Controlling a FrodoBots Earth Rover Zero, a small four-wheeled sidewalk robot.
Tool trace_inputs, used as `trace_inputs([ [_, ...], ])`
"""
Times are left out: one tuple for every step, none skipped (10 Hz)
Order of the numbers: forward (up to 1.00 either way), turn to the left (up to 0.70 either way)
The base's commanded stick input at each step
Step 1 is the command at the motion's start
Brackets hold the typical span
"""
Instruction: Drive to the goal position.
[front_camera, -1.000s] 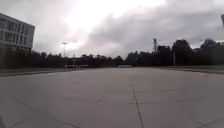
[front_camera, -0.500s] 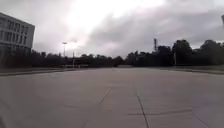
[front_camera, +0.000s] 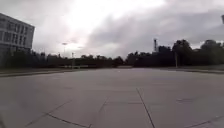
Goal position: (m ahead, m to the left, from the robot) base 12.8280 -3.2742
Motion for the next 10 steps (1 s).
trace_inputs([
  [0.70, 0.00],
  [0.70, 0.00],
  [0.70, 0.00],
  [0.70, 0.00],
  [0.70, 0.00],
  [0.70, 0.00],
  [0.70, 0.00],
  [0.70, 0.00],
  [0.70, 0.00],
  [0.70, 0.00],
])
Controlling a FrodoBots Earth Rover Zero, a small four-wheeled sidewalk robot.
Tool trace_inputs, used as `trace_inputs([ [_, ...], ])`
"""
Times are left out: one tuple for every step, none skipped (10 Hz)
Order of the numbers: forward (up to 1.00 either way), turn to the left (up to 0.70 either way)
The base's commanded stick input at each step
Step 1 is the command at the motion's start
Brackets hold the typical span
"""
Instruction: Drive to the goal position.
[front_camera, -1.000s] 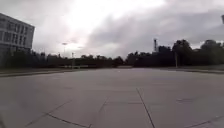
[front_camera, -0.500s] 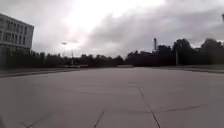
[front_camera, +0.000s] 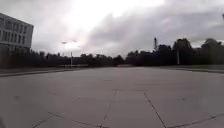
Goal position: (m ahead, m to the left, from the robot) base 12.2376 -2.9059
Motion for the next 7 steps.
trace_inputs([
  [0.70, 0.00],
  [0.70, 0.00],
  [0.70, 0.00],
  [0.70, 0.00],
  [0.70, -0.21],
  [0.70, -0.31],
  [0.70, -0.31],
])
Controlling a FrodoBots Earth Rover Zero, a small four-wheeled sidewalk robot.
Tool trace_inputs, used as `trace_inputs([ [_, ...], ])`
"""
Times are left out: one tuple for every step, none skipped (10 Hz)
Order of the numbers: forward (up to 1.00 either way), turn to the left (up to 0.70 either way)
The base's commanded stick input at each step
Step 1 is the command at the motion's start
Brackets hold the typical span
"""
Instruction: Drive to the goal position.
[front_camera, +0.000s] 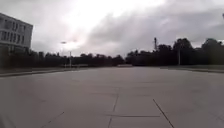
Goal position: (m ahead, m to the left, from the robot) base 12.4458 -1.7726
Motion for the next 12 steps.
trace_inputs([
  [0.70, -0.29],
  [0.70, -0.14],
  [0.70, 0.00],
  [0.70, 0.00],
  [0.70, 0.00],
  [0.70, 0.00],
  [0.70, 0.00],
  [0.70, 0.00],
  [0.70, 0.00],
  [0.70, 0.00],
  [0.70, 0.00],
  [0.70, 0.00],
])
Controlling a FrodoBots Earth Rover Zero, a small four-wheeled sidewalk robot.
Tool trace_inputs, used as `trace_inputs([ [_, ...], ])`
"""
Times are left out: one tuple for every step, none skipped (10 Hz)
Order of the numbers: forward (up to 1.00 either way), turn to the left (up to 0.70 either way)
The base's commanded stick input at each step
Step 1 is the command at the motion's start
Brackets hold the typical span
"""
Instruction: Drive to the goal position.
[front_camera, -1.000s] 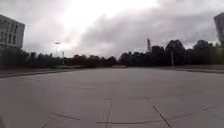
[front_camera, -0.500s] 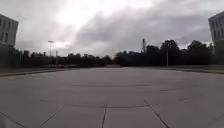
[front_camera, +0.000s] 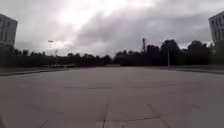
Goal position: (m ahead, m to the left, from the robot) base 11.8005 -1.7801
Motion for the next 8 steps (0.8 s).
trace_inputs([
  [0.70, 0.00],
  [0.70, 0.00],
  [0.70, 0.00],
  [0.70, 0.00],
  [0.70, 0.00],
  [0.70, 0.00],
  [0.70, 0.00],
  [0.70, 0.00],
])
